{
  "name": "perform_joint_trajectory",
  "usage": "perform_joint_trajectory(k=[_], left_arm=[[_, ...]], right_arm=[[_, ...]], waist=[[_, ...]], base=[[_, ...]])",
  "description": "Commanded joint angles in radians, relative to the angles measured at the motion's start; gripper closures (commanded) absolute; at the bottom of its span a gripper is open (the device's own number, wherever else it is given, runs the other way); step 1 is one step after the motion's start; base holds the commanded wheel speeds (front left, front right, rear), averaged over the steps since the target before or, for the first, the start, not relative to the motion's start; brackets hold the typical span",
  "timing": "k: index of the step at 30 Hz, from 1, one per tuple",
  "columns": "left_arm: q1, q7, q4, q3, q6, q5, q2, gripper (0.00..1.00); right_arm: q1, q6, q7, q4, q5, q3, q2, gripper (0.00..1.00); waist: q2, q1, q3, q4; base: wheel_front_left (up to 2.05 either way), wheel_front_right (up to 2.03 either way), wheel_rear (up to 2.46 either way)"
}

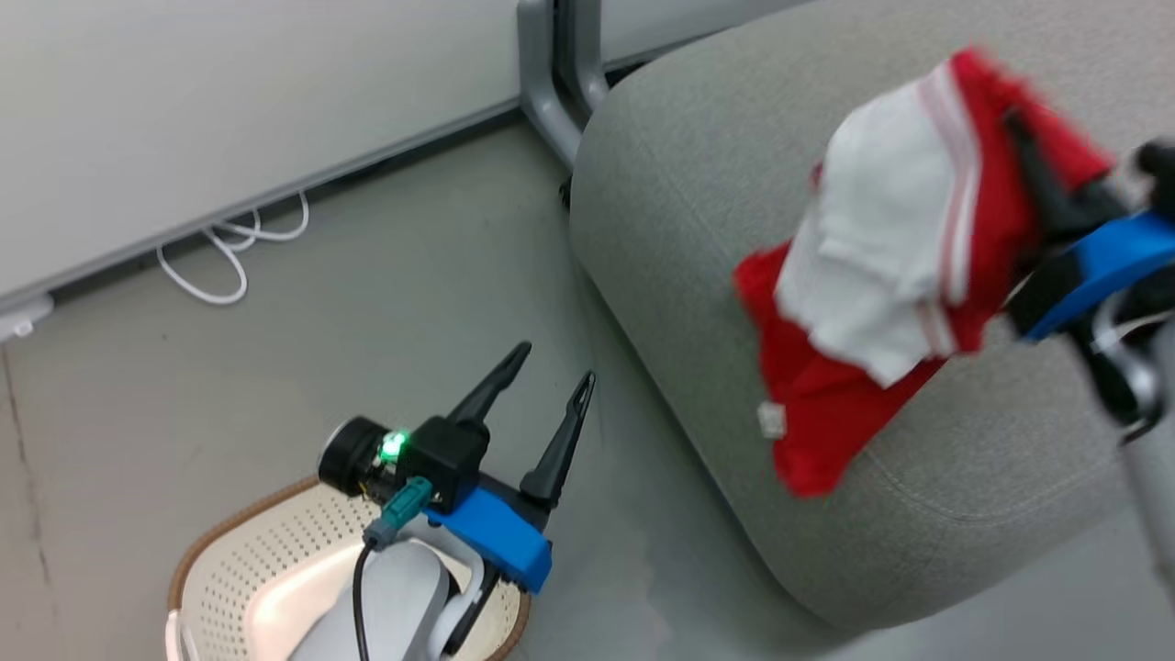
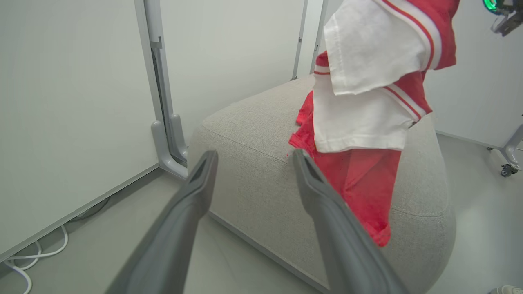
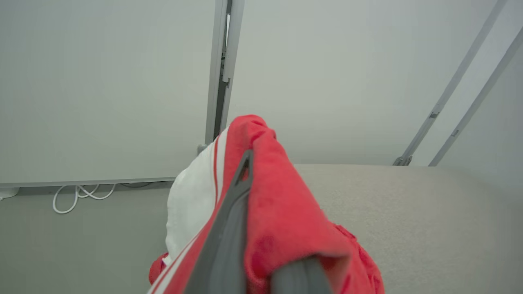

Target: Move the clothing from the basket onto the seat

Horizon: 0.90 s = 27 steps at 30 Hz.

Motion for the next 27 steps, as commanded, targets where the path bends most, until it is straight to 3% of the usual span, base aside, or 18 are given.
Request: perform_joint_trajectory(k=[1, 7, 14, 21, 27], left_arm=[[-0.026, -0.005, -0.007, -0.003, -0.002, 0.005, 0.011, 0.00], [-0.102, -0.004, -0.042, -0.030, -0.002, 0.021, 0.034, 0.00], [-0.195, -0.005, -0.092, -0.069, -0.002, 0.038, 0.054, 0.00], [-0.268, -0.005, -0.144, -0.075, -0.002, 0.064, 0.074, 0.00], [-0.303, -0.002, -0.186, -0.072, 0.008, 0.078, 0.089, 0.00]], right_arm=[[-0.027, 0.000, 0.008, -0.012, 0.002, -0.022, -0.019, 1.00], [-0.145, 0.000, 0.062, -0.055, 0.003, -0.211, -0.132, 1.00], [-0.205, 0.000, -0.008, -0.035, -0.038, -0.485, -0.212, 1.00], [-0.163, 0.000, -0.102, 0.125, -0.076, -0.616, -0.185, 1.00], [-0.177, 0.000, -0.160, 0.258, -0.118, -0.656, -0.127, 1.00]], waist=[[0.0000, -0.0001, 0.058, 0.036], [0.0000, -0.0001, 0.184, 0.103], [0.0000, -0.0001, 0.329, 0.180], [0.0000, -0.0001, 0.441, 0.230], [0.0000, -0.0001, 0.502, 0.242]], base=[[0.00, 0.00, 0.00], [0.00, 0.00, 0.00], [0.00, 0.00, 0.00], [0.00, 0.00, 0.00], [0.00, 0.00, 0.00]])
